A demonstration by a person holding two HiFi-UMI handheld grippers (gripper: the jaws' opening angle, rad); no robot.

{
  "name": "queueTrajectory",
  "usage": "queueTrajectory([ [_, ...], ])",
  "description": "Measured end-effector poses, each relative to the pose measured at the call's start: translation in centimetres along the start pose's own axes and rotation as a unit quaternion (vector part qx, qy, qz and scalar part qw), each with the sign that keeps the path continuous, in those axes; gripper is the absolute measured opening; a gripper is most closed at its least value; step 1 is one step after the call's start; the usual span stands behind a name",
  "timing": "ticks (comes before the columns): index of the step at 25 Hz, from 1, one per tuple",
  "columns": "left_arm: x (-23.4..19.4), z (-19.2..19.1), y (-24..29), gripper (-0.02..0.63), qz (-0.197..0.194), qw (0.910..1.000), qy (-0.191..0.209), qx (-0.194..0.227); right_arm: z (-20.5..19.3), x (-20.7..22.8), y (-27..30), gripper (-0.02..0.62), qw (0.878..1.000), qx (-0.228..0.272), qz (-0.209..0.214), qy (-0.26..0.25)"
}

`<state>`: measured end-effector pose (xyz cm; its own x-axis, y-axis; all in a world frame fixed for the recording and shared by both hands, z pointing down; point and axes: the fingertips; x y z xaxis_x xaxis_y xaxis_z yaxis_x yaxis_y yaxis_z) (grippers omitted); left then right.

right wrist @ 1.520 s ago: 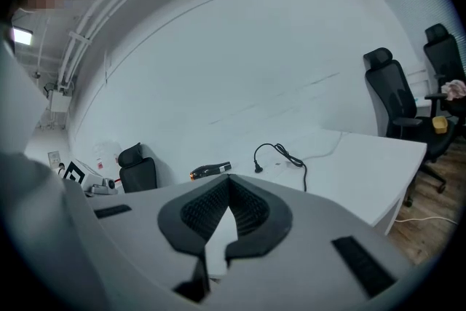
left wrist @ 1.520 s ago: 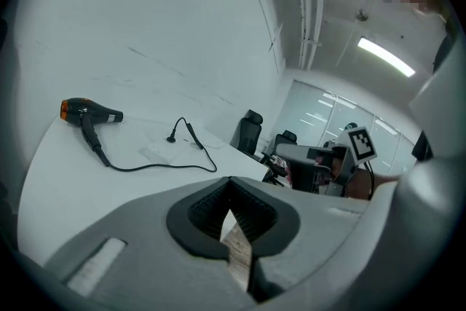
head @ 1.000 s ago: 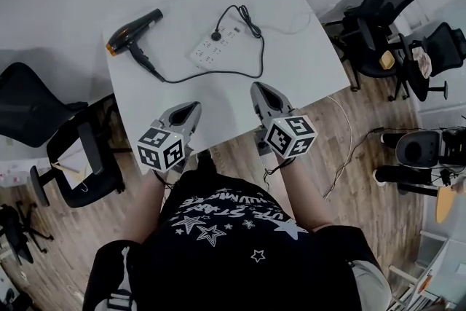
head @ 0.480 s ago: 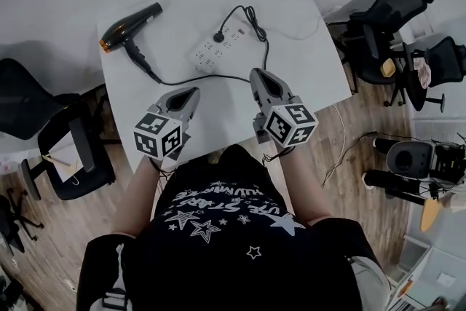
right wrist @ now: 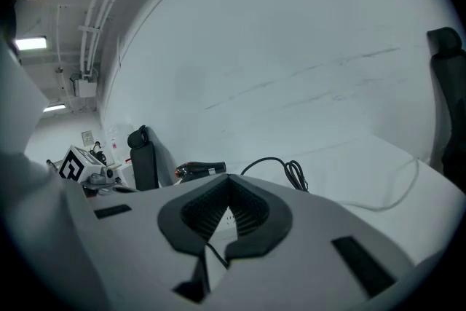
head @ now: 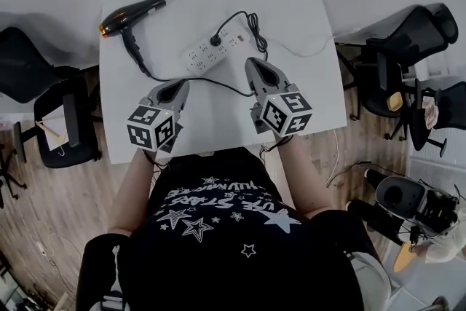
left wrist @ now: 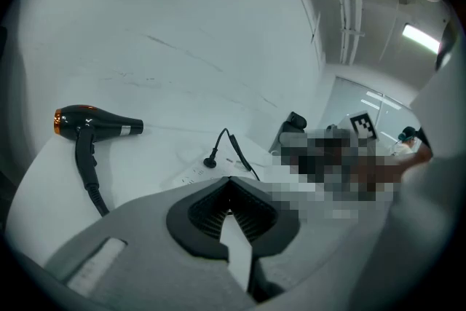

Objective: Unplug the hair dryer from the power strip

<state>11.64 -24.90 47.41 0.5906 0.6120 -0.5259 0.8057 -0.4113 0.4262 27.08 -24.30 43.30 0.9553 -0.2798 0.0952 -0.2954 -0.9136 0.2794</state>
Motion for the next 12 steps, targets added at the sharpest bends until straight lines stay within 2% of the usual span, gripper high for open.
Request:
queueTrajectory([
  [4, -0.2, -0.2, 1.4, 0.008, 0.03, 0.9995, -0.011, 0.006, -0.3, 0.8, 1.3, 0.009, 0.999, -0.008, 0.044, -0.021],
  [12, -1.7, -0.3, 4.3, 0.008, 0.091, 0.9956, -0.018, 0.006, -2.4, 1.8, 5.0, 0.009, 0.99, -0.065, 0.107, -0.067],
])
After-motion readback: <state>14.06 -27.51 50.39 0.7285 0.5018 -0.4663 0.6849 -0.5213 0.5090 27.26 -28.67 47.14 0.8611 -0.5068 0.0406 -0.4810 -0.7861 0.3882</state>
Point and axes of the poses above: the fingertips, and each gripper's own axes: y forward along the fingers, x to its right, z out of its top, and after that the axes turned 13 degrees about -y, right-handed
